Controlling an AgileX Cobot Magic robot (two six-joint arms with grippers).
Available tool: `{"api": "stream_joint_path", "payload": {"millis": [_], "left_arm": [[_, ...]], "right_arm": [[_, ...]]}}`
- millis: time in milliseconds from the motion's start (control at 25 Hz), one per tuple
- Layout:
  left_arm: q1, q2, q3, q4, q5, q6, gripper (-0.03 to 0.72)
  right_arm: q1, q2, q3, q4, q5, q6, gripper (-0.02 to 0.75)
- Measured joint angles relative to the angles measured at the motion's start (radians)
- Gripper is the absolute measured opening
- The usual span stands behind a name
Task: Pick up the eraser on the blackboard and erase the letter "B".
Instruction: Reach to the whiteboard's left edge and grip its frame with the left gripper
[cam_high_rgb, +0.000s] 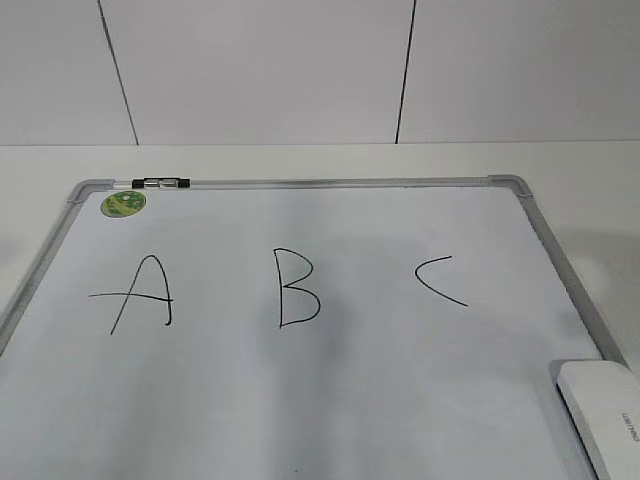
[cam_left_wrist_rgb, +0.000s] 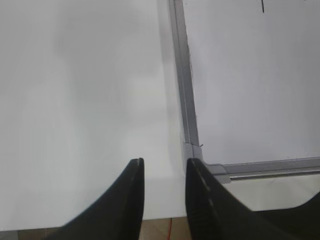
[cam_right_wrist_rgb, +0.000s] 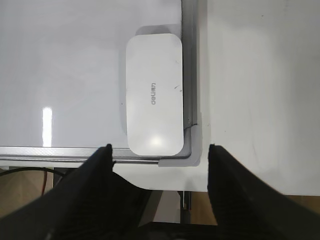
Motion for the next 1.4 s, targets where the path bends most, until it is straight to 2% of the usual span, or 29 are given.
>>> {"api": "stream_joint_path", "payload": {"millis": [80,360,720,1080,1400], "left_arm": [[0.000,0.107,-0.048,0.000,0.010,-0.002,0.236],[0.000,0.452,-0.206,-0.002,0.010,-0.012,0.228],[0.000,0.760,-0.405,0.028,-0.047,-0.012,0.239],[0.000,0.982,-0.416,-0.007,-0.195,0.020,0.239],[0.000,1.091,-0.417,-0.030,-0.332,0.038,0.239]], "right_arm": [[0.000,0.005,0.000,0.000,0.000,0.000,0.471],[0.000,0.007,-0.002,-0.008,0.000,0.000,0.471],[0.039,0.053,-0.002,-0.027,-0.006,0.000,0.471],[0.039,0.122,-0.002,-0.027,-0.011,0.000,0.471],[0.039,0.128,-0.002,-0.027,-0.015,0.000,0.471]]}}
